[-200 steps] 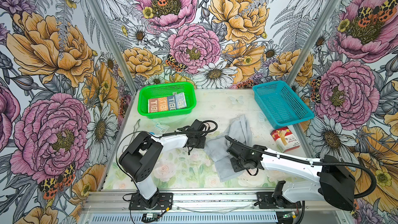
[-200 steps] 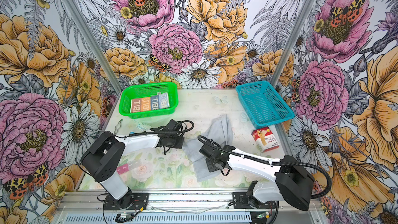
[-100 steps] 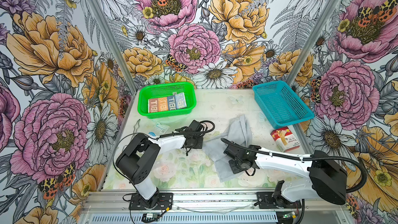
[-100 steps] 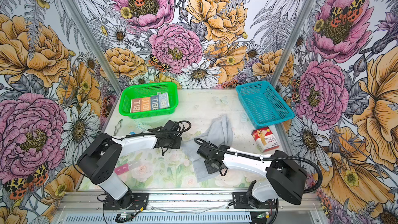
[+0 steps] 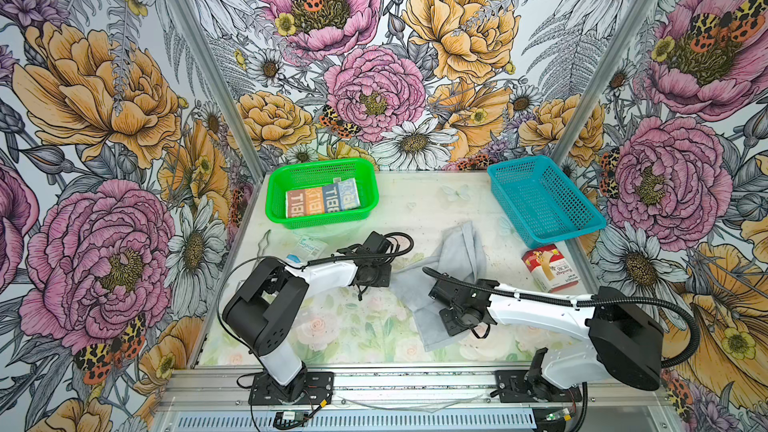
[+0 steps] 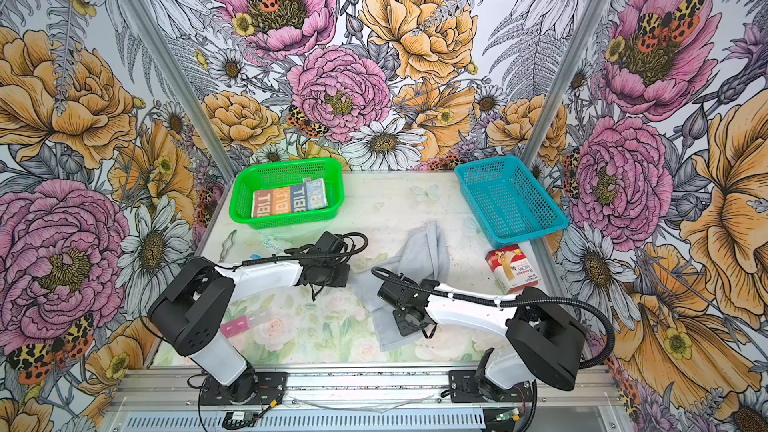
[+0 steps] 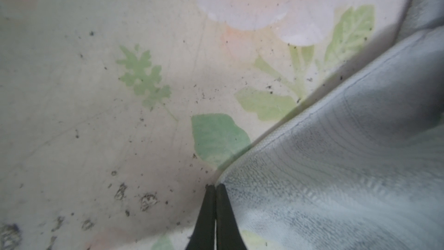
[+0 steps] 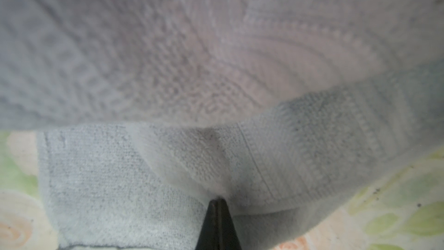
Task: Fold and stack the towels
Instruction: 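Pinch the grey towel's edges with both grippers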
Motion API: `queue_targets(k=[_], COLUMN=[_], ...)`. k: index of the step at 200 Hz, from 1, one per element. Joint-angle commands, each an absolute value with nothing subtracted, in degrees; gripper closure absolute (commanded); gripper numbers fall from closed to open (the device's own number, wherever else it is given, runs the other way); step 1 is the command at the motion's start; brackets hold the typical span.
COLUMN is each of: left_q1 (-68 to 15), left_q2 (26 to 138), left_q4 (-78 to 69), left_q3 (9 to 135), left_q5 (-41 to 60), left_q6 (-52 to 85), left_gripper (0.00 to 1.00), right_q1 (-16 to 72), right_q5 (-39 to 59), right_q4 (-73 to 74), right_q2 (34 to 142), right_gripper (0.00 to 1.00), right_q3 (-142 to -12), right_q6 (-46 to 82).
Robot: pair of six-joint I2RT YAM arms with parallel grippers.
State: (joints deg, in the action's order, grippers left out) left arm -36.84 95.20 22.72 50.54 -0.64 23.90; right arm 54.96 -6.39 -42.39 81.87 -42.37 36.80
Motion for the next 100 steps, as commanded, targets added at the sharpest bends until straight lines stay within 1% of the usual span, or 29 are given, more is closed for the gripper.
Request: queue_targets(k=[1, 67, 100], left_q1=[-36.0, -34.6, -34.4], left_q2=[93.2, 89.4, 86.8], left_q4=[24.4, 24.6, 24.9], left_q3=[49.3, 48.9, 48.6], left_q5=[-1.8, -0.1, -0.2], left_q6=[23.9, 23.8, 23.9], left_gripper=[1.0, 1.0, 1.0], right_q1=[55.3, 54.3, 54.2], right_q5=[-7.4, -8.2, -7.5], right_q4=[-41.5, -42.2, -42.5], right_q2=[82.2, 72.2, 70.6], right_gripper=[1.0, 1.0, 1.0], right_q3=[-44.0, -44.2, -44.5], right_q6=[36.5, 37.1, 37.3])
